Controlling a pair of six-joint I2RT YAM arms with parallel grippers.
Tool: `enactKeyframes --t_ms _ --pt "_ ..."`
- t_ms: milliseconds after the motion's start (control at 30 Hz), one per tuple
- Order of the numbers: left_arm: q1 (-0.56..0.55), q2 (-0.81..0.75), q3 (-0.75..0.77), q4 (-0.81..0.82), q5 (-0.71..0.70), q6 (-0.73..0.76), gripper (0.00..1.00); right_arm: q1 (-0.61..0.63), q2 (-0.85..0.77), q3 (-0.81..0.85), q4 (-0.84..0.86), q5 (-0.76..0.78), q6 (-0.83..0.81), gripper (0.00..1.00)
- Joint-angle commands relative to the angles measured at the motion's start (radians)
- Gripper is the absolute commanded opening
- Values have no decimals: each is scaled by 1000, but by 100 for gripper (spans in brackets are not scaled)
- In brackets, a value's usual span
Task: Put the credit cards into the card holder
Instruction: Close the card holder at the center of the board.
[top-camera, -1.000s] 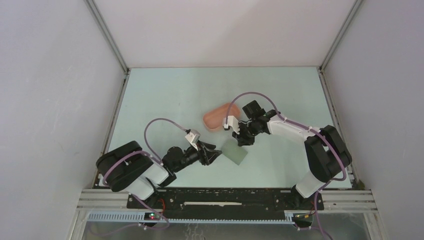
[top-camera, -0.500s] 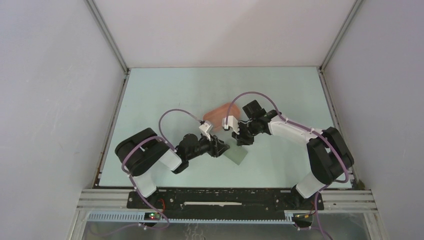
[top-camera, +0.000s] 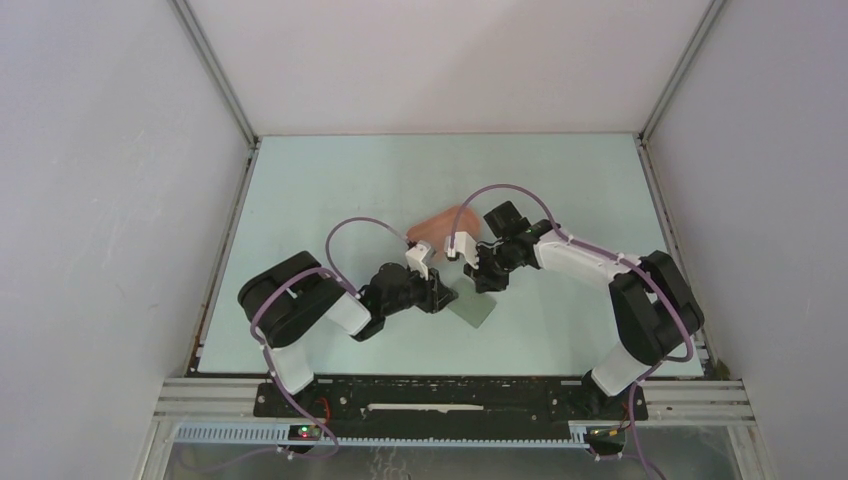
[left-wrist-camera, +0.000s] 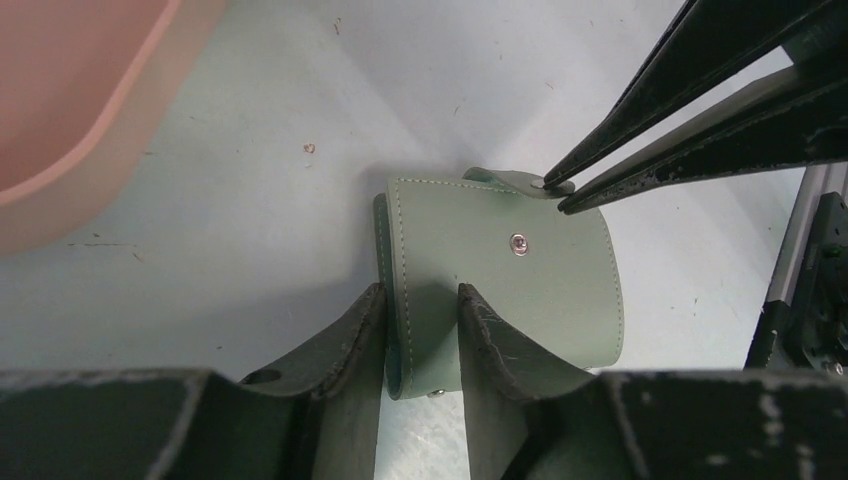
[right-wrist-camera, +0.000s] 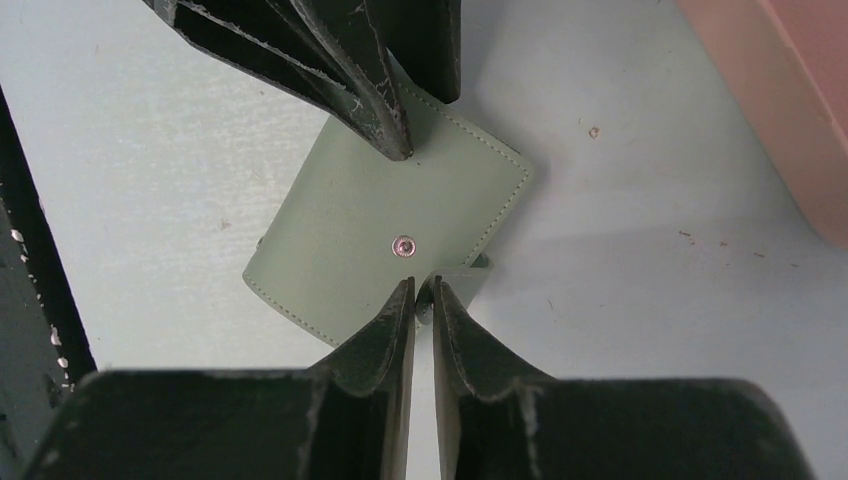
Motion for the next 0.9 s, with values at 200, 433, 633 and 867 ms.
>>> enactKeyframes --t_ms 200,433,633,867 --pt "2 15 23 -61 -50 -13 31 -26 36 76 -55 -3 72 26" --pt "2 -8 6 -61 -53 -29 30 -37 33 85 -57 19 95 24" --pt "2 -22 -2 -61 -50 -40 30 -42 55 107 -89 -6 101 12" --pt "2 -24 -3 -59 -48 -61 29 -57 87 140 -126 -57 137 0"
